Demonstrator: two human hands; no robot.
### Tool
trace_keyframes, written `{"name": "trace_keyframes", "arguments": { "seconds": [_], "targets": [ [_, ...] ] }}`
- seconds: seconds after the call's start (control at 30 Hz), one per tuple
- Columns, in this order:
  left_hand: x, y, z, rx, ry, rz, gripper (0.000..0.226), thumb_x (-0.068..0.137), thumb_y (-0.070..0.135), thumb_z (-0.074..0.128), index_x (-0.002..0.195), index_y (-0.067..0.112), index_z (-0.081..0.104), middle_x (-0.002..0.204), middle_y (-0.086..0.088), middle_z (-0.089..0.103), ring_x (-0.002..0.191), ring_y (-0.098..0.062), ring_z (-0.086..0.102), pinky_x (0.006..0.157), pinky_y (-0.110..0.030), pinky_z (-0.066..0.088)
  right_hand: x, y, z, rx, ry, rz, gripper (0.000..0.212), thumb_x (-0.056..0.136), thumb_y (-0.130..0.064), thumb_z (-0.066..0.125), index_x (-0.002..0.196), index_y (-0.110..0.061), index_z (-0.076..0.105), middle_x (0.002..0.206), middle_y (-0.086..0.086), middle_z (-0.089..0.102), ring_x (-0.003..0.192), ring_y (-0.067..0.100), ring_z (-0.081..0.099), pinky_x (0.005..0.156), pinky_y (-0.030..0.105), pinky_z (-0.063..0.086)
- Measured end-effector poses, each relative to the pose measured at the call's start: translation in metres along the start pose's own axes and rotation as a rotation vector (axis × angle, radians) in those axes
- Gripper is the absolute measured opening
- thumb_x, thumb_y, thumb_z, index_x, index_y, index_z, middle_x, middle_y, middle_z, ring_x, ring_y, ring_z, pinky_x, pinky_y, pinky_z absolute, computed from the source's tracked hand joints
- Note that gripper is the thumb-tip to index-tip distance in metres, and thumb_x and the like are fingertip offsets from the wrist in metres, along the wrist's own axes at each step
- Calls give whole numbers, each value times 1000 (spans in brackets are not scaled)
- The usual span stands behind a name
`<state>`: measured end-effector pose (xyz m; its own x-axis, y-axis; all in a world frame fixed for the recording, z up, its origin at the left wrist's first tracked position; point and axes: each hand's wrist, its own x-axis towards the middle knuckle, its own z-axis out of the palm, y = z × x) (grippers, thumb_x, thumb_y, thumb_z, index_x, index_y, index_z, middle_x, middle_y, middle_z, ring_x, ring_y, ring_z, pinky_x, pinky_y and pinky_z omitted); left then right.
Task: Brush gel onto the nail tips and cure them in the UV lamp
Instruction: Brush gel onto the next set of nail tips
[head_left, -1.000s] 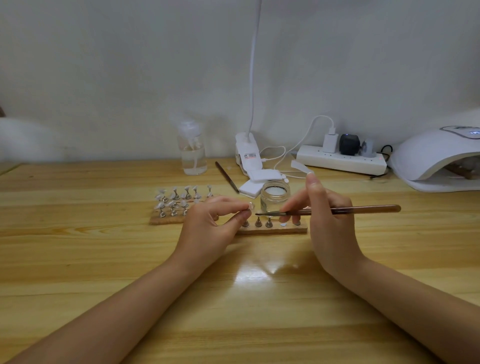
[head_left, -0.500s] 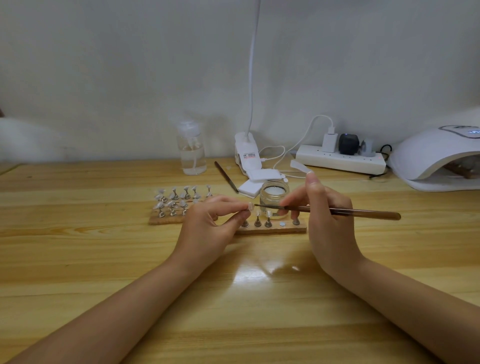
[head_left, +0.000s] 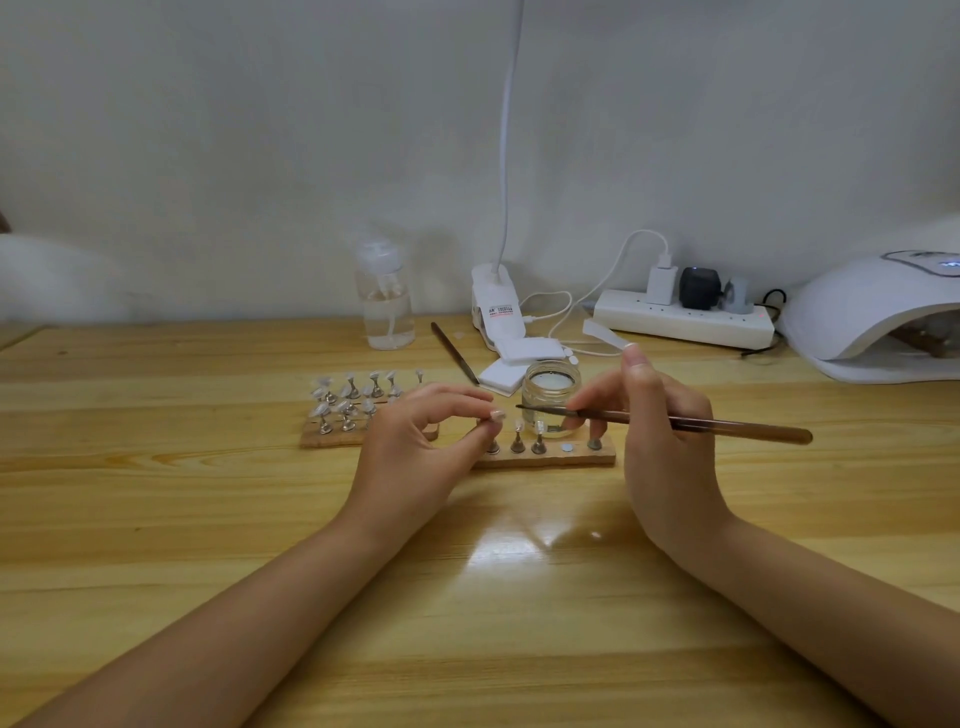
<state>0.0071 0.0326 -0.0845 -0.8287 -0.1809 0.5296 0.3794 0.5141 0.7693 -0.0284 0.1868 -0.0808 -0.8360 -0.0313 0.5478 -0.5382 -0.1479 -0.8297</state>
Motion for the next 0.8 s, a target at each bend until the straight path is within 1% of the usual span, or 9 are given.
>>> {"name": "trace_keyframes", "arguments": {
  "seconds": [0.07,0.13,0.17,0.27,0.37,0.47,0.57,0.67,0.8],
  "targets": [
    [-1,0,-1,-25,4,-29,14,73,12,74,74,26,71,81,17,69,88,-2,63,83,-20,47,0,1,0,-18,-17,-4,44,89,-32,36,61,-13,64,55,-3,64,54,2,57,54,13,42],
    [-2,1,-1,-32,-6,-32,13,73,12,74,75,24,72,77,15,70,84,-3,64,83,-30,49,-1,2,0,-41,-29,-9,41,89,-32,38,62,-17,65,58,-6,65,56,0,57,55,12,42],
    [-2,1,-2,-31,-11,-26,13,73,11,74,75,24,72,77,13,70,83,-4,63,82,-32,49,-1,3,1,-56,-35,-12,40,89,-32,38,62,-19,65,59,-7,66,56,-2,57,56,10,42],
    [-1,1,-1,-29,-10,-11,15,72,10,74,74,24,71,77,9,69,80,-4,63,80,-31,49,-2,3,2,-77,-75,-22,39,89,-31,39,63,-19,66,61,-9,67,59,-2,59,57,8,41],
    [0,-1,-1,-19,-16,8,16,72,8,74,76,24,71,77,8,69,79,-6,62,77,-29,48,-3,1,1,-59,-107,-27,42,89,-30,38,60,-17,66,56,-3,65,55,0,57,55,10,41],
    [0,-2,-1,-17,-19,24,14,72,9,74,76,22,72,76,7,68,77,-4,61,73,-22,47,-4,0,1,-13,-93,-32,45,89,-28,37,57,-12,64,52,-3,63,50,-1,56,54,8,41],
    [0,-3,-1,-19,-15,31,17,71,9,74,76,24,71,76,6,68,76,-2,60,72,-17,45,-3,1,1,-40,-71,-39,42,90,-28,38,62,-13,65,55,-6,64,53,-1,56,55,8,40],
    [0,-3,-1,-13,-18,25,15,71,8,74,77,22,72,77,5,68,77,-5,60,73,-22,46,-3,2,2,-75,-93,-41,40,93,-32,43,64,-17,66,57,-6,65,56,-2,58,56,8,41],
    [0,-2,0,-15,-10,18,21,71,7,75,74,27,71,74,8,67,78,-9,60,75,-27,46,-4,1,1,-19,-77,-17,46,90,-29,39,55,-11,64,50,-2,62,49,1,56,54,8,41]
  ]
}}
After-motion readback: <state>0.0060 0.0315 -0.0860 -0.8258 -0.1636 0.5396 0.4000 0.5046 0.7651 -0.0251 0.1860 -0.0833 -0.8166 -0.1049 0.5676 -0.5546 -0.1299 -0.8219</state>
